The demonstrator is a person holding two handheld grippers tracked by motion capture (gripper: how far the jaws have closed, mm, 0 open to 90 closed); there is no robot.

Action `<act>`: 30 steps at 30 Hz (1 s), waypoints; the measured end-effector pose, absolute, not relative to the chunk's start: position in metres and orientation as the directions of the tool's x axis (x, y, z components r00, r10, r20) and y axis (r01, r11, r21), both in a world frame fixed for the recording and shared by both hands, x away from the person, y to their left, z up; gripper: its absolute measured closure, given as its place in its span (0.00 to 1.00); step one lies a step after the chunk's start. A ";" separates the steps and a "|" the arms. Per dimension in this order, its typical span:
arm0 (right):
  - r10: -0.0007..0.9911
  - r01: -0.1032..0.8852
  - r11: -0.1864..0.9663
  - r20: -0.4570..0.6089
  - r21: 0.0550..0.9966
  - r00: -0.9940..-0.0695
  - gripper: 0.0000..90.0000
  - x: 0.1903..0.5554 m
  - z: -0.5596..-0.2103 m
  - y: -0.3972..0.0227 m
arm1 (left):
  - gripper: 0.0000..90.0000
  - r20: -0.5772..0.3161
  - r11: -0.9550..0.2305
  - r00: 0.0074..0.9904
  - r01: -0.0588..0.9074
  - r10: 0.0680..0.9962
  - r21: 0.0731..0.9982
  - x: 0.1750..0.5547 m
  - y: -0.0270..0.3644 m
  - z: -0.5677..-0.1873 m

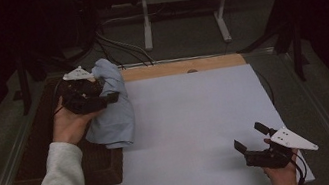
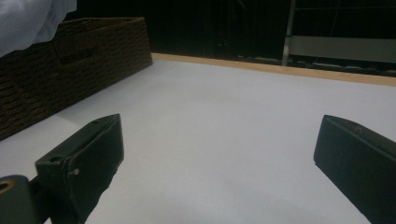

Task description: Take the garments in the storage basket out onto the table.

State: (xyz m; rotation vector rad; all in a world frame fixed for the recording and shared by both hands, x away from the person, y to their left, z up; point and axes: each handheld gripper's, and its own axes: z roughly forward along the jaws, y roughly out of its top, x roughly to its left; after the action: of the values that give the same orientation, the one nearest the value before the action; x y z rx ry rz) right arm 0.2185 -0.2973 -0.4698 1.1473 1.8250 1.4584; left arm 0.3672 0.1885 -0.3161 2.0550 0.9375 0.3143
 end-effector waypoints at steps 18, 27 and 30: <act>0.863 0.285 0.053 0.100 0.957 -0.496 0.02 0.219 -0.469 -0.298 | 0.73 -0.109 -0.381 0.714 0.489 0.692 0.785 0.369 0.172 -0.316; 0.863 0.285 0.052 0.101 0.957 -0.495 0.02 0.219 -0.469 -0.298 | 0.73 -0.108 -0.391 0.728 0.480 0.677 0.785 0.370 0.163 -0.316; 0.863 0.286 0.052 0.101 0.957 -0.495 0.02 0.219 -0.470 -0.298 | 0.73 -0.108 -0.392 0.731 0.477 0.673 0.787 0.371 0.159 -0.315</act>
State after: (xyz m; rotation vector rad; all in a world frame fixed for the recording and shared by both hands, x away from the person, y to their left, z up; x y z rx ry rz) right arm 0.2187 -0.2983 -0.4695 1.1498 1.8203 1.4609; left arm 0.3706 0.1594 -0.3153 2.0637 0.8694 0.2862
